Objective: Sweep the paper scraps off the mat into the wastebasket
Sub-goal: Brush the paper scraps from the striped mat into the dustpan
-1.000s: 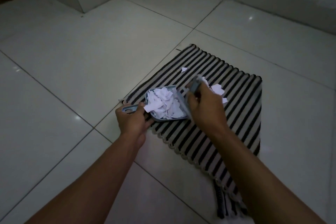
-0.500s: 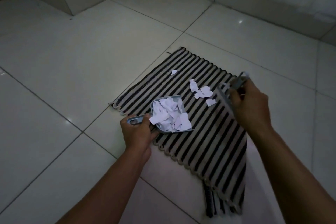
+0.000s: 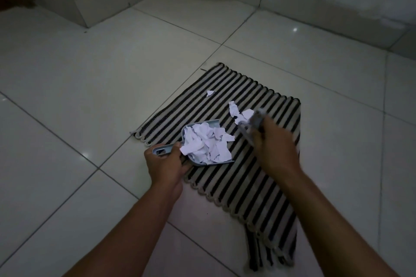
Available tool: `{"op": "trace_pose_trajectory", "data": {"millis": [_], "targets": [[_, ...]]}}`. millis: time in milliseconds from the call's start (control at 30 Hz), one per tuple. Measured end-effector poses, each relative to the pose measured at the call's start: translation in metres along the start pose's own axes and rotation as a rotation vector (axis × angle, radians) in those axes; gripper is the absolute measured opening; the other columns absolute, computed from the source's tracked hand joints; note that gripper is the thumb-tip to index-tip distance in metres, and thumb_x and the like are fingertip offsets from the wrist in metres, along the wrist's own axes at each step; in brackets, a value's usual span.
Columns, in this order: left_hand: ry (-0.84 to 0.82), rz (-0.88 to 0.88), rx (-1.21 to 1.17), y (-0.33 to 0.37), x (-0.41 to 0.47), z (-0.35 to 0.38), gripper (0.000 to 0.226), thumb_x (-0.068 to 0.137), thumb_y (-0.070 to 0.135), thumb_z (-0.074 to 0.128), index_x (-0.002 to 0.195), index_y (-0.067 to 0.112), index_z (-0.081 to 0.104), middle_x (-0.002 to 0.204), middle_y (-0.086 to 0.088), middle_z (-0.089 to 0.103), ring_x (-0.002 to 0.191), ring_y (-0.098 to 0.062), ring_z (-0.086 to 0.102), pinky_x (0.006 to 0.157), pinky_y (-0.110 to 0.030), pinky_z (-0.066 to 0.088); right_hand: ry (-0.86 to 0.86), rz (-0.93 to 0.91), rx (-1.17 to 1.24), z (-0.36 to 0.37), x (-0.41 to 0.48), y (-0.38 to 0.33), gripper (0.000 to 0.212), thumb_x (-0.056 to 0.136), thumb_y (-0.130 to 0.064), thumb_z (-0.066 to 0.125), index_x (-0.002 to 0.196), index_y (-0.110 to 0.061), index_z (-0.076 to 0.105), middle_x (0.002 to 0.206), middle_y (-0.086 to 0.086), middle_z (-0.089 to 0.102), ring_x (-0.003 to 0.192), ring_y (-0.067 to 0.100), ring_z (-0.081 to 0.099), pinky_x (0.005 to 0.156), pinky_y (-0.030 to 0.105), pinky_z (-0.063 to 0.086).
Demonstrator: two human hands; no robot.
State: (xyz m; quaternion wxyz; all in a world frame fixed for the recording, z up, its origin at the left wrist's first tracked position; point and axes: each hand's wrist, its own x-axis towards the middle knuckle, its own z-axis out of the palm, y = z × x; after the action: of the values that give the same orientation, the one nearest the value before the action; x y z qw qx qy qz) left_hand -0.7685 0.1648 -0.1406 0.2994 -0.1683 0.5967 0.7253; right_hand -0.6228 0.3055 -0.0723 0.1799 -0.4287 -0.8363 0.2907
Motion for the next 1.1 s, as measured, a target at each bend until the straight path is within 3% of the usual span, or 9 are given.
{"op": "trace_pose_trajectory", "data": {"millis": [133,300,467,567,633,833,933,1000,1100], "targets": [[0.010,0.009,-0.003,-0.003,0.002,0.004,0.043,0.093,0.003,0.071,0.130,0.000,0.049,0.120,-0.030,0.064,0.105,-0.042,0.070,0.060,-0.042,0.064,-0.112,-0.153,0.059,0.032,-0.019,-0.029,0.025,0.102,-0.035,0.041,0.121,-0.023,0.054,0.090,-0.007,0.061,0.073,0.004,0.058,0.061,0.023,0.051],[0.024,0.023,-0.022,0.001,0.007,0.006,0.047,0.092,0.003,0.071,0.132,0.004,0.047,0.122,-0.026,0.063,0.104,-0.036,0.070,0.059,-0.039,0.064,0.010,-0.041,0.081,0.009,0.016,-0.014,0.025,0.101,-0.026,0.048,0.125,-0.023,0.054,0.094,-0.011,0.055,0.066,-0.005,0.051,0.053,0.010,0.043],[0.015,0.025,-0.024,0.004,0.013,0.013,0.045,0.093,0.003,0.070,0.131,0.008,0.046,0.122,-0.024,0.063,0.105,-0.035,0.070,0.061,-0.040,0.064,-0.168,-0.135,0.098,0.020,0.006,-0.016,0.023,0.101,-0.030,0.048,0.122,-0.027,0.054,0.100,-0.009,0.061,0.078,0.005,0.059,0.066,0.028,0.056],[-0.001,0.021,-0.024,0.005,0.018,0.013,0.047,0.092,0.003,0.071,0.133,0.003,0.047,0.122,-0.028,0.063,0.106,-0.038,0.070,0.065,-0.047,0.064,-0.070,-0.065,0.162,-0.002,0.028,-0.004,0.027,0.100,-0.027,0.050,0.127,-0.024,0.053,0.107,-0.009,0.058,0.078,-0.002,0.057,0.063,0.017,0.046],[-0.009,0.025,-0.016,0.005,0.019,0.013,0.049,0.091,0.003,0.073,0.133,0.002,0.048,0.124,-0.030,0.063,0.107,-0.039,0.070,0.066,-0.048,0.064,0.002,-0.014,0.113,-0.019,0.048,0.009,0.026,0.099,-0.024,0.051,0.125,-0.023,0.054,0.114,-0.003,0.063,0.085,0.009,0.060,0.072,0.023,0.044],[-0.021,0.026,-0.011,0.007,0.018,0.013,0.048,0.092,0.003,0.072,0.134,0.001,0.048,0.123,-0.030,0.064,0.105,-0.039,0.072,0.064,-0.045,0.064,-0.232,-0.144,-0.003,-0.006,0.032,0.006,0.020,0.099,-0.027,0.051,0.119,-0.030,0.055,0.105,-0.005,0.063,0.079,0.008,0.059,0.063,0.019,0.042],[-0.021,0.020,-0.010,0.006,0.018,0.011,0.049,0.093,0.003,0.071,0.135,0.003,0.046,0.123,-0.028,0.064,0.105,-0.038,0.072,0.065,-0.045,0.064,-0.099,-0.091,0.078,-0.018,0.035,0.006,0.027,0.100,-0.025,0.050,0.126,-0.025,0.053,0.112,-0.007,0.061,0.076,0.001,0.057,0.062,0.018,0.042],[-0.019,0.017,-0.014,0.006,0.016,0.011,0.049,0.094,0.004,0.070,0.136,0.005,0.045,0.122,-0.026,0.064,0.105,-0.036,0.072,0.066,-0.046,0.064,0.018,-0.029,0.075,-0.028,0.048,0.013,0.028,0.100,-0.023,0.051,0.128,-0.022,0.053,0.119,0.000,0.064,0.083,0.008,0.058,0.074,0.024,0.045],[-0.019,0.010,-0.012,0.006,0.014,0.010,0.048,0.094,0.004,0.071,0.135,0.007,0.045,0.123,-0.025,0.064,0.104,-0.035,0.072,0.064,-0.044,0.064,-0.004,-0.014,0.041,-0.020,0.048,0.013,0.030,0.100,-0.024,0.050,0.130,-0.024,0.052,0.123,0.005,0.065,0.084,0.009,0.057,0.074,0.025,0.045]]}}
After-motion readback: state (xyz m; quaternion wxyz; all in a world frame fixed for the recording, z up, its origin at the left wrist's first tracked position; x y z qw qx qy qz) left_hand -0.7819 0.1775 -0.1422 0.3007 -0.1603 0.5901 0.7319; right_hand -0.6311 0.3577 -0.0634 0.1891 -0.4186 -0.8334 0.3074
